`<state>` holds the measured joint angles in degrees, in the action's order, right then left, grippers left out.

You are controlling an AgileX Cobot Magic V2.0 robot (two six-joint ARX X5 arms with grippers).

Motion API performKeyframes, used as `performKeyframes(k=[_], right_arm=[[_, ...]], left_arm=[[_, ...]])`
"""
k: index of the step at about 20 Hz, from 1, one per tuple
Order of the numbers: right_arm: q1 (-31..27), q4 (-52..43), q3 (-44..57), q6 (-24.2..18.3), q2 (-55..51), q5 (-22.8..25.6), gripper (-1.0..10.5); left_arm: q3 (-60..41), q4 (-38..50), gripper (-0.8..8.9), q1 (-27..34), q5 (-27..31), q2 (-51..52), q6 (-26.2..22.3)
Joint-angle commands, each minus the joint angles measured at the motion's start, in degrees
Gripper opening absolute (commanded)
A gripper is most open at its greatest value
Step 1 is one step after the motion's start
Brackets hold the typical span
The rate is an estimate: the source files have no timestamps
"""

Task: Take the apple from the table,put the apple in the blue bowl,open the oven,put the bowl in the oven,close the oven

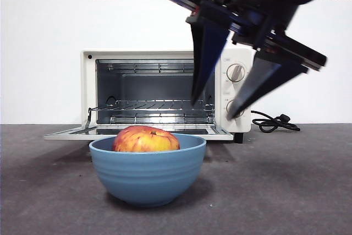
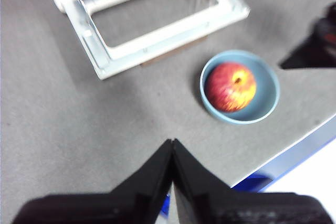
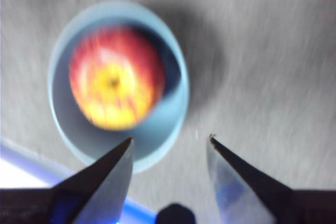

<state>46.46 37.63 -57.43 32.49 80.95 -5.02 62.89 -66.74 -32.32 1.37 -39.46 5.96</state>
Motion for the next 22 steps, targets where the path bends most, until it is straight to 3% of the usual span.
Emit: performKeyframes(k=[1,4,10,13,20,22], right_arm=[[-1.6,0.4,-2.6,-1.7,3.2,-0.7,2.3],[-3.7,1.5,-5.4,-3.3,8.1,-4.3,2.3],[-3.7,1.3,-7.6,-5.7,16.6,-3.6,2.1],[-3.7,1.2,-7.6,-5.7,18.1,-3.5,-0.2],[-3.7,0.7,-12.0,-4.1,15.9,-2.0,-0.1],[-3.8,4.5,-16.6,-4.1,16.0,1.5,-0.1]], left_arm=[[-0.3,-1.6,-0.06,0.0,0.1,3.0,2.3],[-0.3,-3.7,-0.06,0.0,0.2,5.7,3.0],[-0.3,-3.9,-0.06,0.0,0.2,6.7,3.1],[-0.3,-3.9,-0.06,0.0,0.2,6.7,3.1],[-0.3,-4.0,-0.06,0.0,0.2,6.7,3.1],[-0.3,-3.9,-0.06,0.0,0.2,6.7,3.1]])
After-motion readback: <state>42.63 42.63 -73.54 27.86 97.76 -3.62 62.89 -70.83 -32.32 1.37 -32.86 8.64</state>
